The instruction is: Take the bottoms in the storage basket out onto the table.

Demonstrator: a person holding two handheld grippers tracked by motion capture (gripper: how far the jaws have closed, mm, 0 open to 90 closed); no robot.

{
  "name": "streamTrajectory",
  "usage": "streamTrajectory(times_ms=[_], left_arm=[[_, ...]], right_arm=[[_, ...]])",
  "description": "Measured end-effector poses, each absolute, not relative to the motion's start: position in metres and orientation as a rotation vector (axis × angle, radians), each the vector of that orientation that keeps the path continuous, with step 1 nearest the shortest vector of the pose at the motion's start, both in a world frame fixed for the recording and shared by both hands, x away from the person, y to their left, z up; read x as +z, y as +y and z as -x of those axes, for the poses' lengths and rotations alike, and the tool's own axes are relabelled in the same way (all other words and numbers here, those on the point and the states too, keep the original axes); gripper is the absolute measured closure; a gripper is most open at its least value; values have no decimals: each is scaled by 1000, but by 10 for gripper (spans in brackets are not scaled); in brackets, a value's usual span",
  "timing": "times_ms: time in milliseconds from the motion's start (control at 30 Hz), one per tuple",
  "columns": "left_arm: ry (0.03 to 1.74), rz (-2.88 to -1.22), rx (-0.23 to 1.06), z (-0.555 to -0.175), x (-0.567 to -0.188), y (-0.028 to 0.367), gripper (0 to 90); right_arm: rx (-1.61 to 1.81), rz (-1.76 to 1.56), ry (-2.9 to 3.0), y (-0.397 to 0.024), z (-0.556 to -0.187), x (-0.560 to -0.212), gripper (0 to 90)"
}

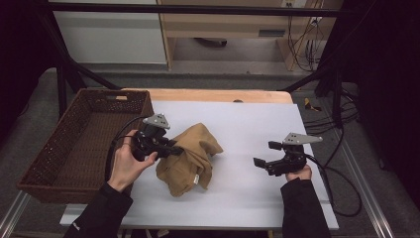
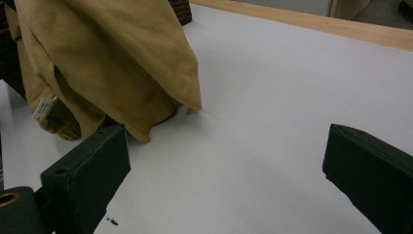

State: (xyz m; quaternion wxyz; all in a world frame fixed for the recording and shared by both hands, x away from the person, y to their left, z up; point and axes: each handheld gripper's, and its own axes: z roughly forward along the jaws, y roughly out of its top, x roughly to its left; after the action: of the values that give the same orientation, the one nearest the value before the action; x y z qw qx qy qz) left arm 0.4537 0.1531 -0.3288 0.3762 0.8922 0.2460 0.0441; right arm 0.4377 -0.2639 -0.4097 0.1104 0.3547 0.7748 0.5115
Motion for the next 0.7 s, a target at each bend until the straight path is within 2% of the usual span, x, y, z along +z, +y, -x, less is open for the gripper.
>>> streamTrajectory(times_ms=[133, 300, 433, 567, 700], left_arm=[[651, -2294, 116, -454, -330, 154, 502], [697, -2275, 140, -455, -332, 157, 314], [700, -2243, 137, -454, -331, 159, 215], [717, -2228, 192, -451, -329, 160, 126], [738, -2227, 235, -447, -326, 160, 91]], right_arm=[[1501, -1041, 2279, -264, -438, -410, 39], [1500, -1043, 2279, -264, -438, -410, 39], [1500, -1042, 2278, -264, -438, -410, 39], [1501, -1044, 2279, -264, -438, -410, 39], [1503, -1042, 2277, -264, -438, -410, 39]])
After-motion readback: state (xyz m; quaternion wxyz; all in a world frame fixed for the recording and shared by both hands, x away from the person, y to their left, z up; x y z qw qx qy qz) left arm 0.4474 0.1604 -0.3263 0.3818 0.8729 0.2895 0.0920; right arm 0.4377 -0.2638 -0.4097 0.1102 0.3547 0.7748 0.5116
